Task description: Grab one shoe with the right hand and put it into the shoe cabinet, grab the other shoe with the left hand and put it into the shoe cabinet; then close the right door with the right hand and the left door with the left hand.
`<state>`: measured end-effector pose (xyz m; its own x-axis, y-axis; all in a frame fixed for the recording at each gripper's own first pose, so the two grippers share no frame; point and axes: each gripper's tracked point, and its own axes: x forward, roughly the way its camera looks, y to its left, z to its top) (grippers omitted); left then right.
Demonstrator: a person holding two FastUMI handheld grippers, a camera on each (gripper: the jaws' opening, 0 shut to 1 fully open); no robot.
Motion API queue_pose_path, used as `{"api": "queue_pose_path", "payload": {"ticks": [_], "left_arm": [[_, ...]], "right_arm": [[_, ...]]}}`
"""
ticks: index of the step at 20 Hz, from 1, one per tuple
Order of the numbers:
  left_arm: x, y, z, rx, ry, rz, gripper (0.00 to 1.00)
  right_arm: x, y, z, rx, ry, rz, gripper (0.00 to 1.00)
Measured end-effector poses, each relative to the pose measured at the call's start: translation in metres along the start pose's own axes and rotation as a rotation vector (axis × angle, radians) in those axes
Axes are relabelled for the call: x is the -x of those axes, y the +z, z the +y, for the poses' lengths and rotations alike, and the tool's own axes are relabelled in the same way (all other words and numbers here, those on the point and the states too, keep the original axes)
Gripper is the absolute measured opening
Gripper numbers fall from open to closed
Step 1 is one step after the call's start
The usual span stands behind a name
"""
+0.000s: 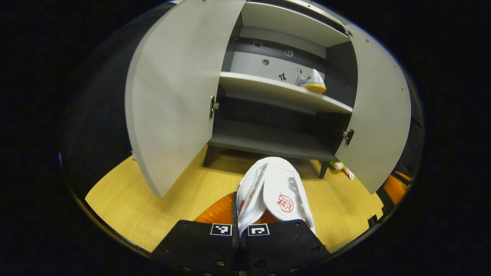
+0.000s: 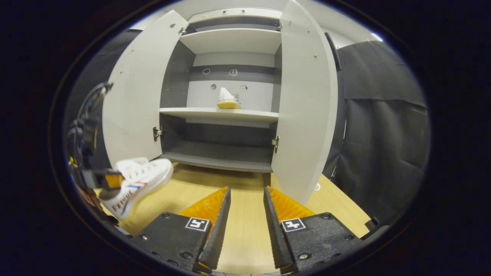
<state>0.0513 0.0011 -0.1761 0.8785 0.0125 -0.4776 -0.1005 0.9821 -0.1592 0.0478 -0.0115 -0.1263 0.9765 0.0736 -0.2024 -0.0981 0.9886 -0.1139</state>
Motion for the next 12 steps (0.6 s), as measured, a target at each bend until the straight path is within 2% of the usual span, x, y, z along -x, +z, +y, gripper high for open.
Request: {"api": "queue_pose_path", "payload": {"ticks": [3,7,9,11,12], "left_arm": [[0.007,0.071,-0.015,0.016,-0.010,-0.084,0.01],[-0.024,0.159,-0.040,0.040,-0.048,-0.159,0.01],[-0.049,0.189,-0.046,0.012,-0.042,-0.170,0.01],[-0.091,0.221,-0.052,0.002,-0.031,-0.120,0.01],[-0.102,0.218,-0.052,0.004,-0.029,-0.083,0.00]], "right_arm": [[0.002,0.005,0.006,0.006,0.018,-0.012,0.56],[0.003,0.007,0.012,0.008,0.036,-0.019,0.55],[0.003,0.009,0.012,0.001,0.032,-0.024,0.56],[0.005,0.010,0.010,-0.003,0.021,-0.029,0.55],[0.006,0.011,0.009,-0.006,0.019,-0.029,0.55]]}}
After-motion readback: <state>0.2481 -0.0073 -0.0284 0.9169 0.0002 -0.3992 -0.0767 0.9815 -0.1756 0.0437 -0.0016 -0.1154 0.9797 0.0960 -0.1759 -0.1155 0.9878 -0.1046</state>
